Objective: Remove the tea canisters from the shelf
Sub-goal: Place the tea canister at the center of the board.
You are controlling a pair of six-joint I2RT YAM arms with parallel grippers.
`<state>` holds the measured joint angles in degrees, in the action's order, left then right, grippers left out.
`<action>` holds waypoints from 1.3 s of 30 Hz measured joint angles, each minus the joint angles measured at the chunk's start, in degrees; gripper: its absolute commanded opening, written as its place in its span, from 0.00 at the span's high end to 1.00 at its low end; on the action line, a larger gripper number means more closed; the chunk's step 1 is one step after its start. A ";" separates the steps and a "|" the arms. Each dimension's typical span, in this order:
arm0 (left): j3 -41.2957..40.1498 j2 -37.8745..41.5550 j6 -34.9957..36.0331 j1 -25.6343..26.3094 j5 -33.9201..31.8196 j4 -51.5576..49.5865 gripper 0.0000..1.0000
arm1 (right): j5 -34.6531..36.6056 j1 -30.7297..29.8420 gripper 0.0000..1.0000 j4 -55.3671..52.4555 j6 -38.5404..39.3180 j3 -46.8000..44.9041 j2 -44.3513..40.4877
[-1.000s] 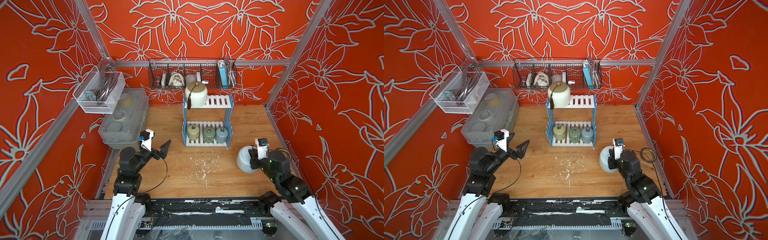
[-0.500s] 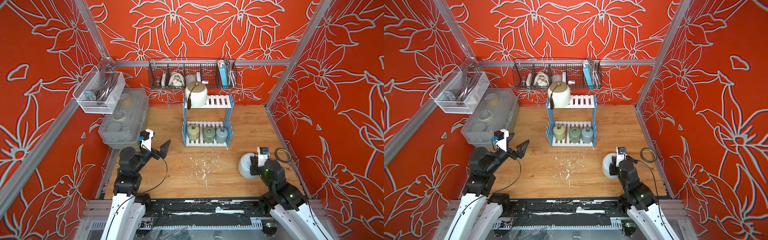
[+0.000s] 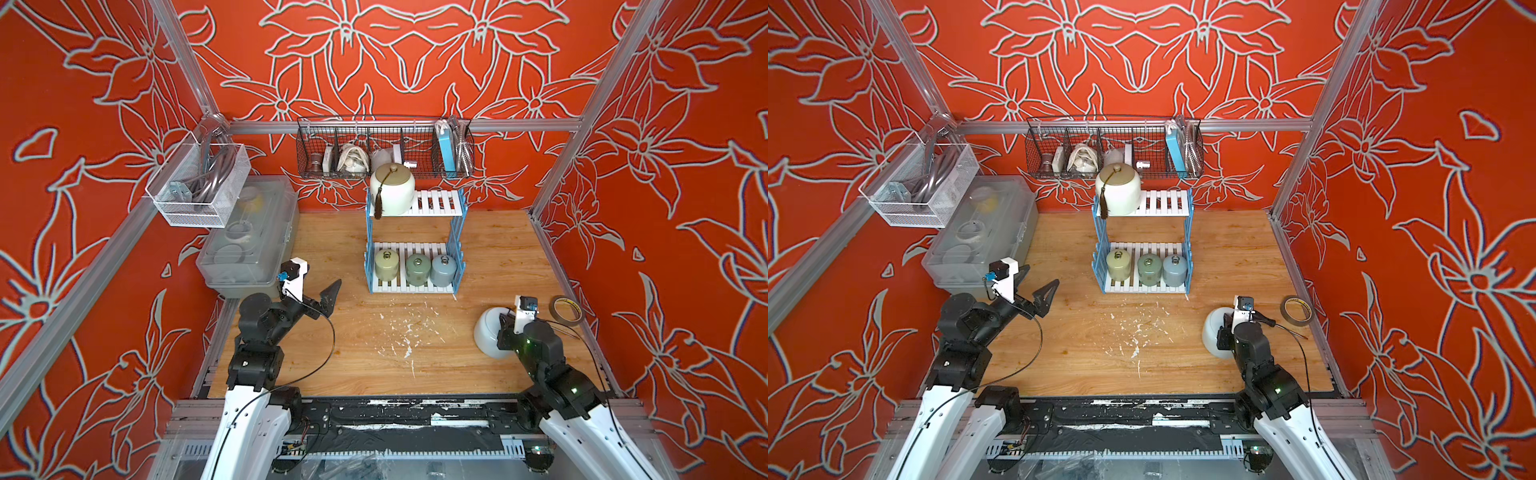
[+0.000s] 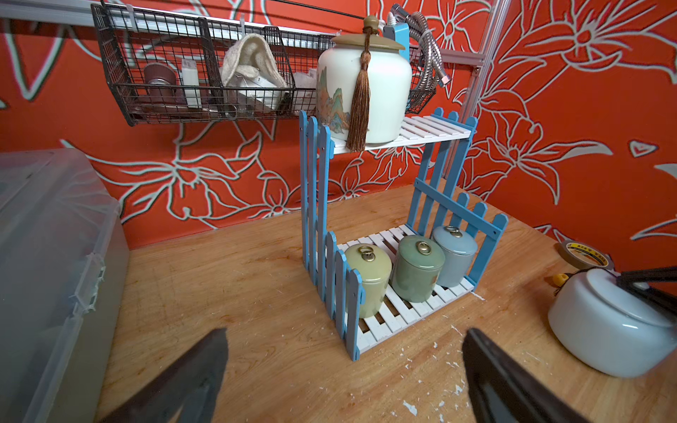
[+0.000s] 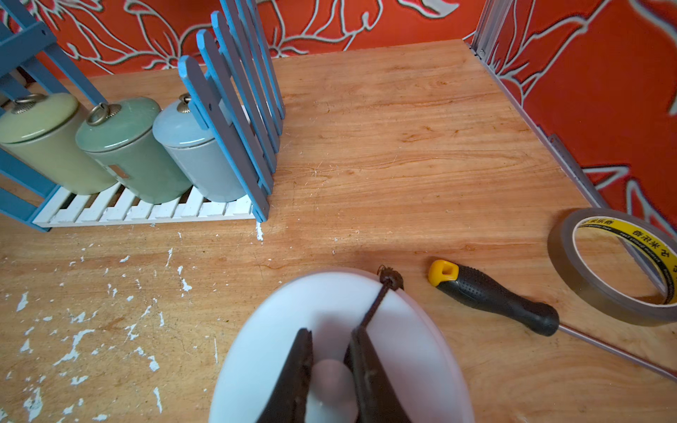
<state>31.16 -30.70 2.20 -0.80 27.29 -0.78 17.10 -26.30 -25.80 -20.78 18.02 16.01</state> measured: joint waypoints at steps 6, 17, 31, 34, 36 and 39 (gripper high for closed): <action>0.00 -0.11 0.04 0.00 -0.02 0.00 0.01 | 0.42 0.00 1.00 0.07 -0.04 -0.61 -1.31; -0.11 -0.11 0.13 0.00 0.02 0.17 0.01 | 2.49 0.00 0.58 0.52 -1.42 -1.70 -5.40; -0.11 0.00 0.13 0.00 0.00 0.35 0.01 | 3.58 0.00 0.36 0.94 -2.69 1.57 -5.31; -0.11 0.00 0.13 -0.02 -0.04 0.39 0.01 | 3.63 0.00 0.30 0.37 -2.51 2.99 -5.27; -0.13 0.00 0.13 0.00 -0.04 0.42 0.01 | 3.61 0.00 0.26 0.11 -2.34 3.98 -5.27; -0.15 0.02 0.13 -0.02 -0.02 0.44 0.01 | 3.43 0.00 0.20 0.04 -1.75 5.22 -5.07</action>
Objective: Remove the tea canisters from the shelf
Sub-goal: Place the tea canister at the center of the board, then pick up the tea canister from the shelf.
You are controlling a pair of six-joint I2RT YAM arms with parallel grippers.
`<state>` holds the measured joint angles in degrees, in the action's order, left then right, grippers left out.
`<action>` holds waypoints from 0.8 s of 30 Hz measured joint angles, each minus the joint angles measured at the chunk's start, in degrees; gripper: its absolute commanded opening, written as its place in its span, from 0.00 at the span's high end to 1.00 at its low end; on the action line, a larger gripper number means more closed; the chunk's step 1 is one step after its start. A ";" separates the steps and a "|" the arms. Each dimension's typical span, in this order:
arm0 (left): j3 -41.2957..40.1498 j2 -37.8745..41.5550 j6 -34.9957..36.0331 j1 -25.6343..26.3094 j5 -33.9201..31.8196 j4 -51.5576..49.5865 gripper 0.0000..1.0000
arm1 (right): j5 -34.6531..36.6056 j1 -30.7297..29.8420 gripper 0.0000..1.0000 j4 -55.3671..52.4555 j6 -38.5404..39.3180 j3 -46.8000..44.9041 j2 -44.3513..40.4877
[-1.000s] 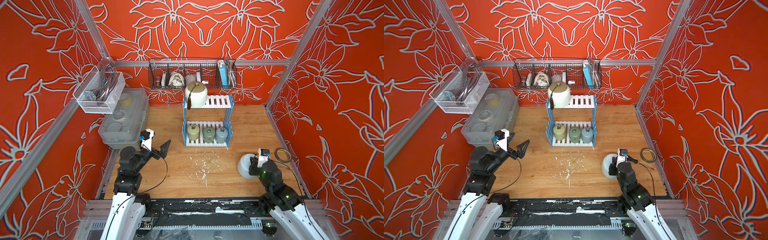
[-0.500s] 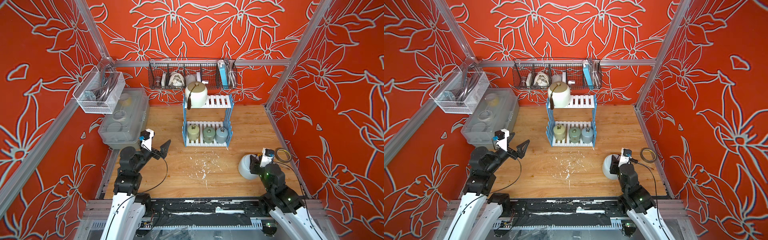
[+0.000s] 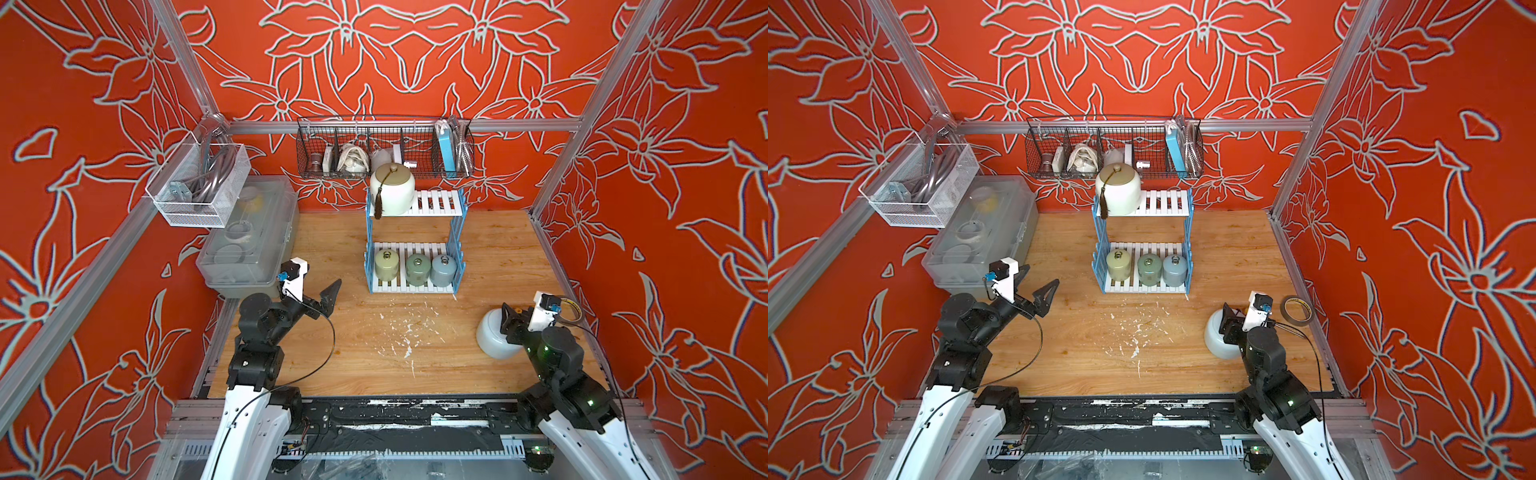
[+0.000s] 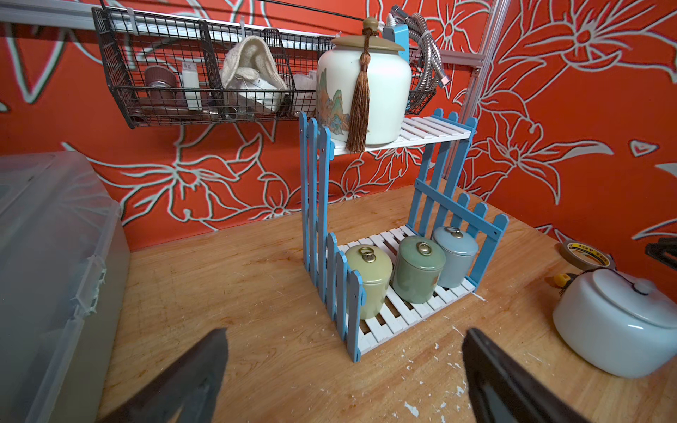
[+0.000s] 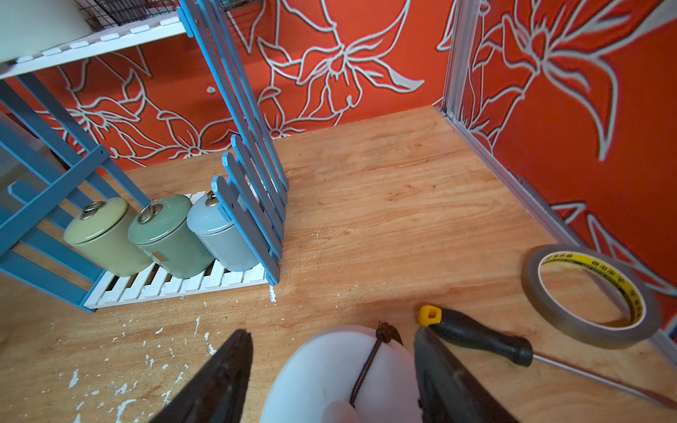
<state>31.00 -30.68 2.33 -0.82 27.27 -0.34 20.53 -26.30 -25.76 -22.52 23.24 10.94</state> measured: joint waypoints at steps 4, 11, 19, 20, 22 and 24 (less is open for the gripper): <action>0.00 -0.02 -0.02 0.02 0.04 -0.04 0.01 | 0.09 0.00 0.07 -1.97 1.51 3.48 2.43; 0.00 -0.09 -0.50 0.00 0.28 -0.11 0.01 | -0.22 0.00 0.01 -3.72 7.58 9.90 6.10; 0.02 -0.26 -1.29 -0.11 0.87 -0.72 0.01 | -0.63 0.00 0.01 -6.19 15.37 13.62 6.08; 0.02 -0.28 -1.36 -0.09 0.90 -0.85 0.01 | -0.72 0.00 0.01 -6.47 16.24 13.92 5.92; 0.02 -0.42 -1.75 -0.09 0.98 -0.90 0.01 | -1.77 0.00 0.01 -7.32 18.43 14.32 5.18; 0.09 -0.76 -2.03 -0.09 0.96 -0.94 0.01 | -3.08 0.00 0.01 -8.76 20.17 14.36 4.35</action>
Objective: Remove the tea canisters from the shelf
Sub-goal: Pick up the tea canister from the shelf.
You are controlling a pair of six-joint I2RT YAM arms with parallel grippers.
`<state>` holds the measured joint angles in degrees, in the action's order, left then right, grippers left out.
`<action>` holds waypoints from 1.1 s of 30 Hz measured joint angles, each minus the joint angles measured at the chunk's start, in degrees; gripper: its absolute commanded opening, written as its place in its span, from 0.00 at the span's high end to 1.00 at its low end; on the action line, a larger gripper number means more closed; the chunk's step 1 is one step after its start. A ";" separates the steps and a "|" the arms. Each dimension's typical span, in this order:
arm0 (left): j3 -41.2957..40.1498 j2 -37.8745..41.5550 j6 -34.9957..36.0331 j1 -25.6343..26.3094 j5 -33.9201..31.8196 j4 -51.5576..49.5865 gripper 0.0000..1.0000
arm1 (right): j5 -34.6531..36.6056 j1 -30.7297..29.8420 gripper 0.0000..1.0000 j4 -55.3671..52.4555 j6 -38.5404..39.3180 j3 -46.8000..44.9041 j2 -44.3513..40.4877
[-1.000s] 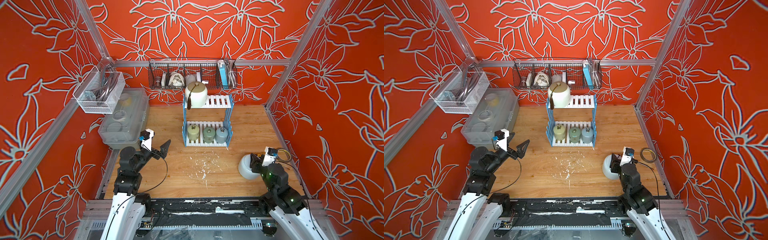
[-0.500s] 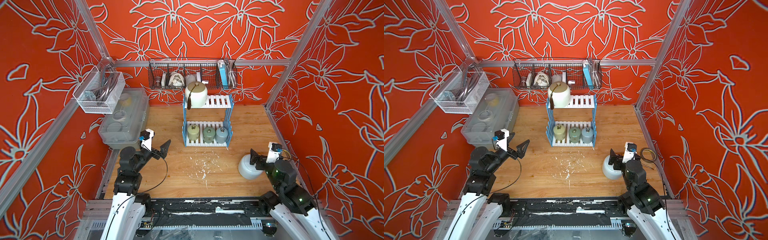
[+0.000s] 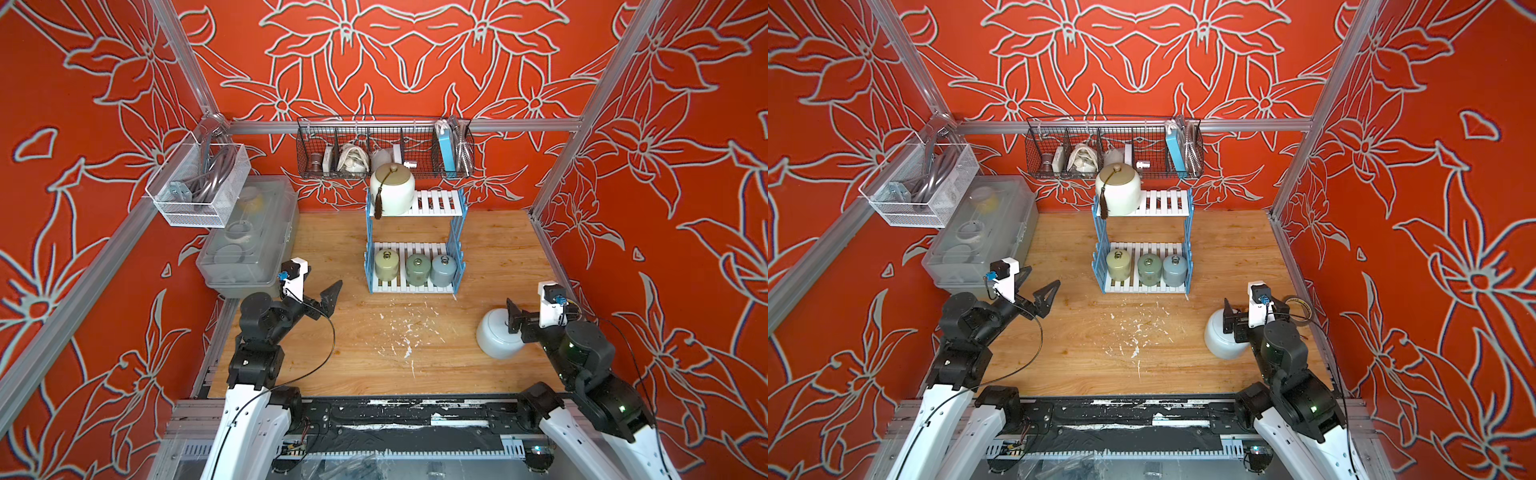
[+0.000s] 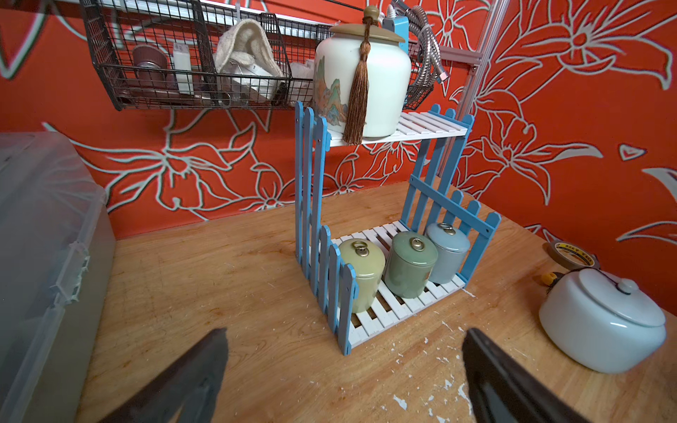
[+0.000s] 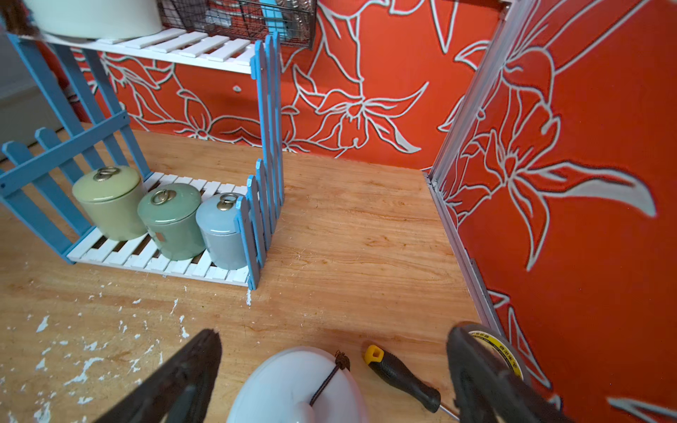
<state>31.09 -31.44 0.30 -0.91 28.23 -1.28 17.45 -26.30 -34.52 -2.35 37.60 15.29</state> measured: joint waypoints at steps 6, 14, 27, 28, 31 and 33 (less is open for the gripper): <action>1.03 -1.14 -0.20 0.17 -0.09 -1.66 0.01 | -5.16 0.00 0.01 -3.06 2.91 -0.31 -3.72; 8.33 -5.09 0.42 1.73 -0.02 -5.88 0.01 | -7.08 0.00 0.01 -3.15 3.21 -2.03 -8.28; 28.61 -19.82 1.64 3.34 1.70 -13.38 0.01 | -7.34 0.28 0.01 -2.58 3.26 -2.71 -14.45; 30.36 -21.24 1.86 3.69 1.70 -13.64 0.01 | -7.45 0.31 0.01 -2.60 3.26 -2.75 -14.45; 35.52 -25.27 2.36 4.74 1.70 -14.97 0.01 | -7.72 0.46 0.01 -2.62 3.28 -2.75 -14.45; 39.50 -28.44 2.64 5.60 1.66 -15.39 0.01 | -8.11 0.70 0.01 -2.60 3.30 -2.75 -14.45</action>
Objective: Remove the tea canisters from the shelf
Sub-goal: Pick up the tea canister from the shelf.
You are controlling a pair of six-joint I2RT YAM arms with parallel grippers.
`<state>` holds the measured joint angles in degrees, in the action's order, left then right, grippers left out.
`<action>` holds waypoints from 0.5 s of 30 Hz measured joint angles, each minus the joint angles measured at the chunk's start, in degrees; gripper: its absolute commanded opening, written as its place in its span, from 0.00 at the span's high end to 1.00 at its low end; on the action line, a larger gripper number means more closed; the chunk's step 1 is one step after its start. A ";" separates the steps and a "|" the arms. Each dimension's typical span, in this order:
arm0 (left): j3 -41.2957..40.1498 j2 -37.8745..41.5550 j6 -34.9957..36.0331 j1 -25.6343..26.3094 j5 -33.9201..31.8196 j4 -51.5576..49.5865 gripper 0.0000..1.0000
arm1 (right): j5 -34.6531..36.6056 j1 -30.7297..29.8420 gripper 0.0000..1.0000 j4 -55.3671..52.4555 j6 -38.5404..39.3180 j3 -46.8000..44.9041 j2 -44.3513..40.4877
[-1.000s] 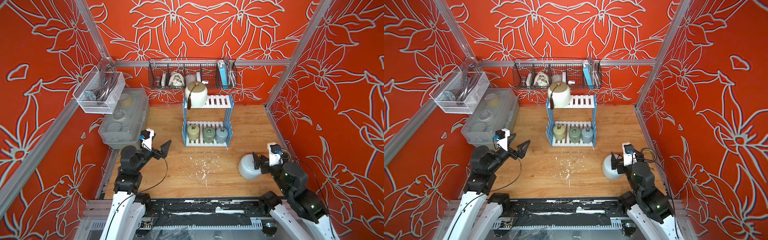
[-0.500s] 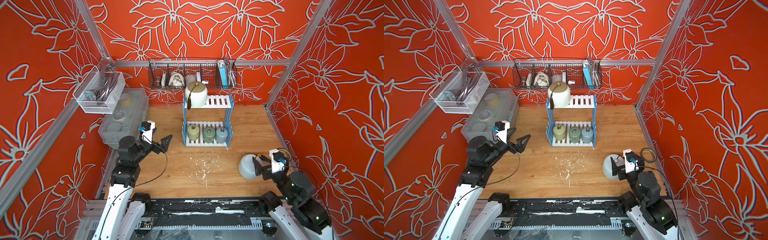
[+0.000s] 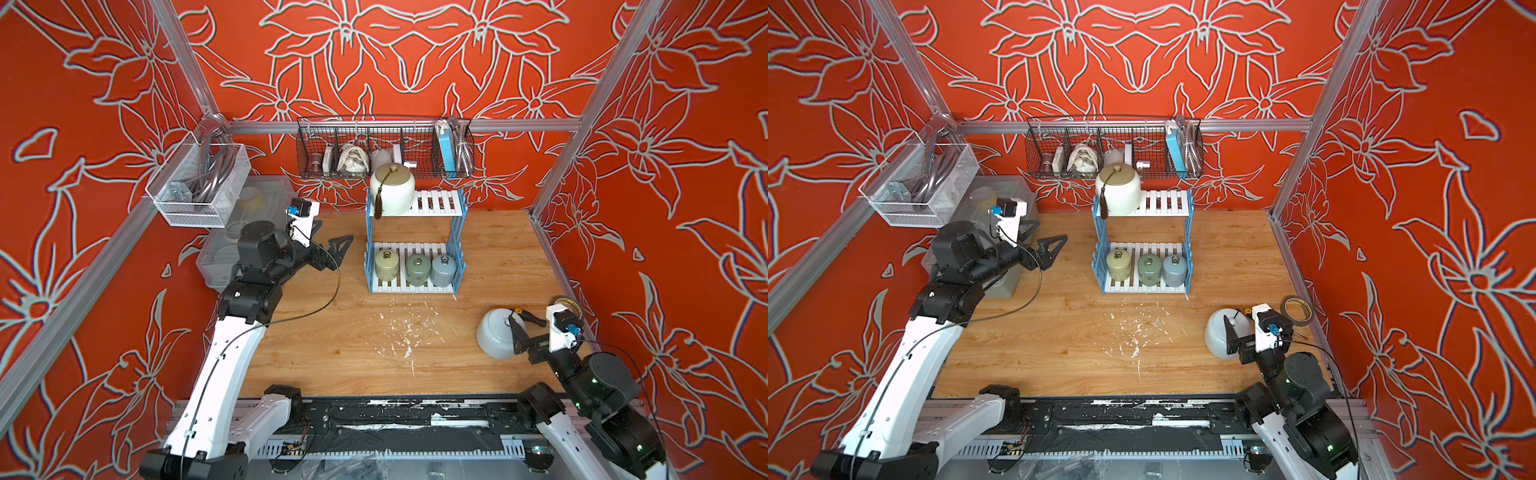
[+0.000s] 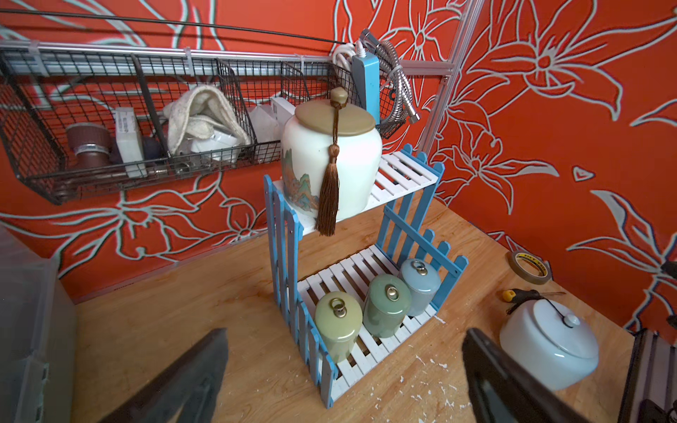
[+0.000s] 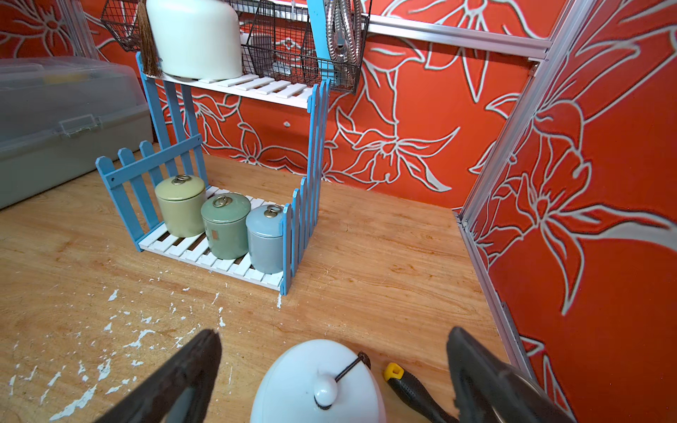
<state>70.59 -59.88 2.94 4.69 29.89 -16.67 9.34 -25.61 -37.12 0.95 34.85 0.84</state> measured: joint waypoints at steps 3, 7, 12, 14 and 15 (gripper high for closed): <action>4.70 -4.44 0.92 1.70 -0.11 -0.26 0.01 | -0.46 0.22 0.01 -0.04 0.00 0.00 0.00; 11.13 -10.16 2.56 4.00 -0.26 -2.08 0.01 | -0.57 0.76 0.01 -0.09 0.00 0.00 0.00; 22.36 -19.47 4.44 5.81 -1.14 -4.92 0.01 | -0.90 1.60 0.01 -0.17 0.00 0.00 0.00; 25.64 -22.36 5.03 6.32 -1.55 -5.62 0.01 | -1.05 1.97 0.01 -0.17 0.02 0.00 0.00; 27.47 -23.98 5.33 6.67 -1.81 -6.12 0.01 | -1.14 2.14 0.01 -0.17 0.02 0.00 0.00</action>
<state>98.06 -83.85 8.27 11.35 28.08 -22.79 8.21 -23.46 -37.30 0.97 34.85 0.84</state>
